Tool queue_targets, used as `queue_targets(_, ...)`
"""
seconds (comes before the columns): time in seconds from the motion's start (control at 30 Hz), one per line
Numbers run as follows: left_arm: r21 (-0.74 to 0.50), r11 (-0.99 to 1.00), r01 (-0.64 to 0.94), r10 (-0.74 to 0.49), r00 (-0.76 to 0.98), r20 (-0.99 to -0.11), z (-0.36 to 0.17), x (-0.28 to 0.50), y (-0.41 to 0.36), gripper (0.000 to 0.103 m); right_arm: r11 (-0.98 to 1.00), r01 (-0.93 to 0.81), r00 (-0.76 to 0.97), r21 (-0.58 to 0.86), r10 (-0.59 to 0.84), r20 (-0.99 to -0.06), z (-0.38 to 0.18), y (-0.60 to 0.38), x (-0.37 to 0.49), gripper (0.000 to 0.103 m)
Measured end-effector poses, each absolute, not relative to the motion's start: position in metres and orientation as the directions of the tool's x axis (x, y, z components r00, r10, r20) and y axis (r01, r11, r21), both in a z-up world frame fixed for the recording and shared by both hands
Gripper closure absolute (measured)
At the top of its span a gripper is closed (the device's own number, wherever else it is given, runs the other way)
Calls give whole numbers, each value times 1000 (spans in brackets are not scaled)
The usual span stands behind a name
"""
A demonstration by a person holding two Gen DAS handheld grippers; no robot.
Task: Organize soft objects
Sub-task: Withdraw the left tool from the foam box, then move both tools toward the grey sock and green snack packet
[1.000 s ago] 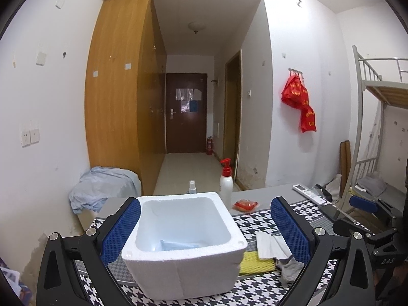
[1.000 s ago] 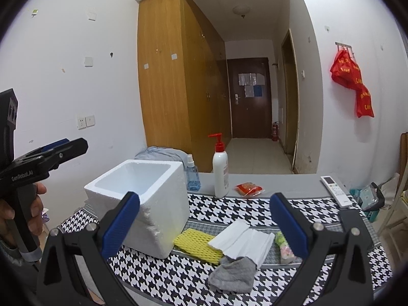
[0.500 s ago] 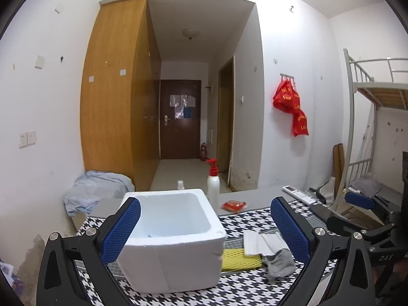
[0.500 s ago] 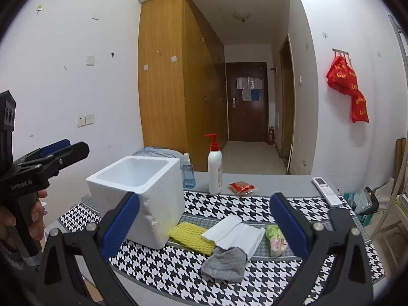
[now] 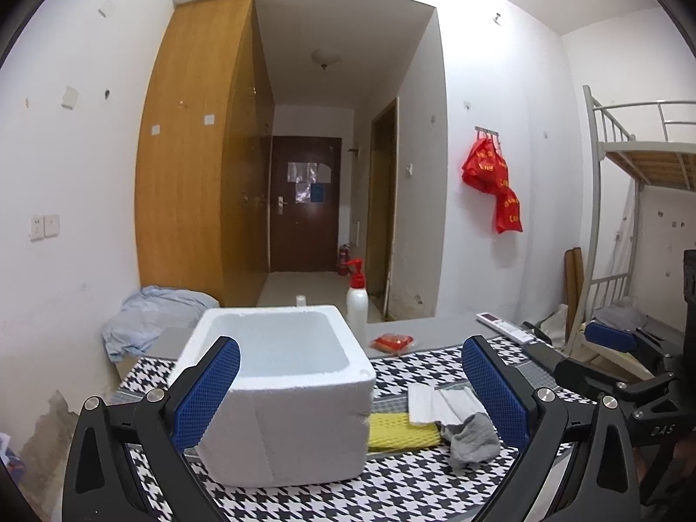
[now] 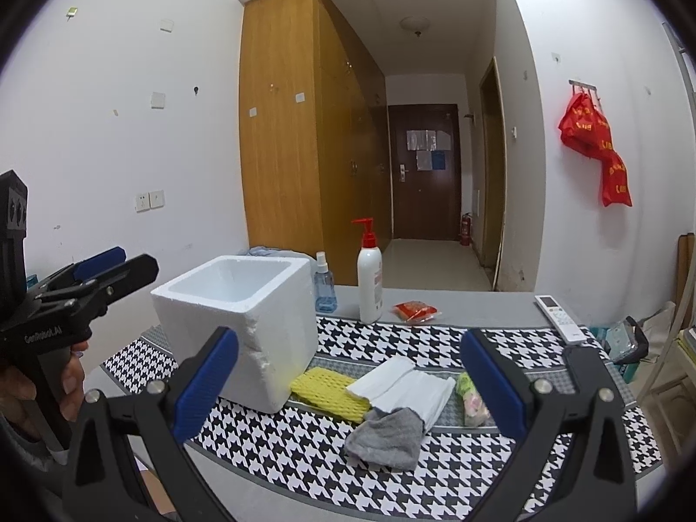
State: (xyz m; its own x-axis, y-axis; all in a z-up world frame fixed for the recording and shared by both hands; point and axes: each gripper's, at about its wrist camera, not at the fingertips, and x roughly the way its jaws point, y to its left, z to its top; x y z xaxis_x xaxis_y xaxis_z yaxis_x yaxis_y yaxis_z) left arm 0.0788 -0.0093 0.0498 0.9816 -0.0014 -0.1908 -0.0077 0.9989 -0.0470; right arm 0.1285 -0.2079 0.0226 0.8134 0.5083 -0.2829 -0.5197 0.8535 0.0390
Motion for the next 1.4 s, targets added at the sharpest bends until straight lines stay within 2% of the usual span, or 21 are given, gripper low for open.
queue_targets(0.17, -22, 1000, -8, 4, 984, -176, 40, 77, -15, 1, 846, -531, 807, 48, 521, -278, 18, -210, 129, 0)
queue_targets(0.3, -53, 999, -4, -7, 981, -196, 33, 81, -14, 1, 848, -526, 804, 59, 519, -289, 13, -212, 132, 0)
queue_targets(0.73, -49, 999, 1, -13, 970, -243, 16, 89, -14, 1, 852, -518, 793, 75, 511, -330, -2, -214, 140, 0)
queue_targets(1.4, -81, 993, 85, -107, 939, -327, -6, 118, -32, 1, 889, -450, 807, 83, 445, -387, -13, -228, 164, 0)
